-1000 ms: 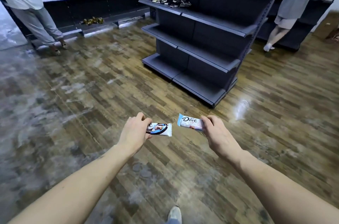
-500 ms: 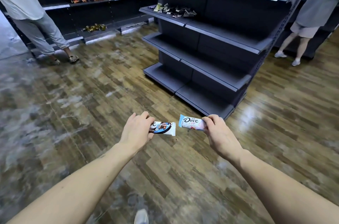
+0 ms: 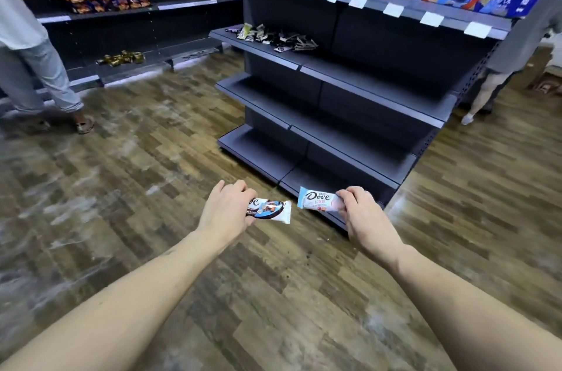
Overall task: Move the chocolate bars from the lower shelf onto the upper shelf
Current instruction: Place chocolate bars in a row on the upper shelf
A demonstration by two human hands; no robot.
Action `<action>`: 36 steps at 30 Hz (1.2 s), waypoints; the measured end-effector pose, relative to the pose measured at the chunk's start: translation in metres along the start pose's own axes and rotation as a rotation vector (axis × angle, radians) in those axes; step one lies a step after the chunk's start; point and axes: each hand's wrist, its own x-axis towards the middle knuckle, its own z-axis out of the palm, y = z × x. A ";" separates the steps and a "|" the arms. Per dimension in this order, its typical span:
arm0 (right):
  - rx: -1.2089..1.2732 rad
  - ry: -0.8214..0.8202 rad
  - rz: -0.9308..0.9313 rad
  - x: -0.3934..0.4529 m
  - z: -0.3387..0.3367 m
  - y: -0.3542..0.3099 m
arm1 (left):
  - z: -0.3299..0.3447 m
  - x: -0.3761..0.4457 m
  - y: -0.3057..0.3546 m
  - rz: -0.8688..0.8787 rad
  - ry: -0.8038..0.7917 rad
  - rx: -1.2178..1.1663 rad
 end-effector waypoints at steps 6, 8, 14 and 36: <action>0.000 -0.022 0.039 0.079 0.023 0.004 | 0.009 0.070 -0.044 0.003 0.011 -0.041; 0.003 -0.046 0.064 0.100 0.034 0.011 | 0.018 0.093 -0.052 0.019 -0.011 -0.024; 0.031 -0.097 0.149 0.152 0.067 0.056 | 0.054 0.179 -0.057 0.095 -0.058 -0.002; 0.004 0.041 0.373 0.367 0.052 0.217 | 0.076 0.531 -0.040 0.357 -0.037 -0.008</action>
